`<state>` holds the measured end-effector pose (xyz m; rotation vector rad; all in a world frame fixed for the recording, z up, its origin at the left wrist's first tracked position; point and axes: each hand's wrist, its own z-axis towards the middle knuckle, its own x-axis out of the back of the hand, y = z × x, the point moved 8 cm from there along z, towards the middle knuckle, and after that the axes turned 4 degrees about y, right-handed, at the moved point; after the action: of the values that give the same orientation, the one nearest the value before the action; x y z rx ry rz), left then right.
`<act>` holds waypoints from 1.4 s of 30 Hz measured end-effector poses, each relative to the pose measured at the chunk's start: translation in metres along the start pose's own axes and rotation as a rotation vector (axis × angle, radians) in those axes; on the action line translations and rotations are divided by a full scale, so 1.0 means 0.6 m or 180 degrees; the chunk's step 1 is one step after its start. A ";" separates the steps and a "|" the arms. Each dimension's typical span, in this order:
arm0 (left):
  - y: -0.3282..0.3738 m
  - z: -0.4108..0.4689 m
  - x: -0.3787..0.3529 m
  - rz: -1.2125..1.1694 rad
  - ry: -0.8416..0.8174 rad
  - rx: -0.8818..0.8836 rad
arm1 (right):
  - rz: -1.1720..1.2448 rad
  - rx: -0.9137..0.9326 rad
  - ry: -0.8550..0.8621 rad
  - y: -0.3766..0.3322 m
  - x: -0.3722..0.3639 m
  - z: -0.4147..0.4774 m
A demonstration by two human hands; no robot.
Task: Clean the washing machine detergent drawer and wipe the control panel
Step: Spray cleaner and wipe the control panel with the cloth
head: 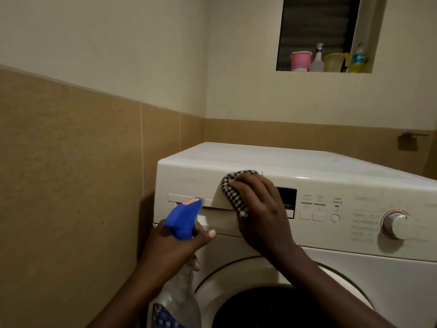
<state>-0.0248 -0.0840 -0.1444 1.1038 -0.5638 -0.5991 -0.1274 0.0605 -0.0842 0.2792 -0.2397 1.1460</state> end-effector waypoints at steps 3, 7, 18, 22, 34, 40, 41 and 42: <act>0.000 0.004 0.010 -0.0055 0.0081 0.0012 | 0.0011 0.0240 -0.0108 -0.025 -0.012 -0.043; -0.010 0.010 0.016 -0.0089 0.0152 0.0071 | -0.0243 0.0495 -0.0578 -0.030 -0.037 -0.103; -0.009 0.007 0.027 -0.0135 0.0144 0.0205 | -0.0215 -0.0426 -0.0110 -0.003 0.000 -0.002; -0.007 0.008 0.034 -0.0073 0.0158 0.0219 | -0.0214 -0.0177 -0.0242 -0.018 -0.016 -0.038; 0.004 0.008 0.079 -0.0204 0.0455 0.0298 | -0.0155 0.0424 -0.0349 -0.082 -0.064 0.020; 0.005 0.011 0.095 -0.0065 0.0530 0.0242 | 0.0060 0.0235 -0.0327 -0.079 -0.066 0.097; 0.005 0.012 0.097 -0.0043 0.0563 0.0242 | 0.0082 0.0145 -0.0305 -0.080 -0.068 0.101; 0.003 0.012 0.100 -0.0029 0.0599 0.0253 | 0.0069 0.0173 -0.0276 -0.086 -0.073 0.095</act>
<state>0.0131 -0.1294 -0.1327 1.2237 -0.4224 -0.4778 -0.0996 -0.0164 -0.0497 0.3754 -0.2887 1.1644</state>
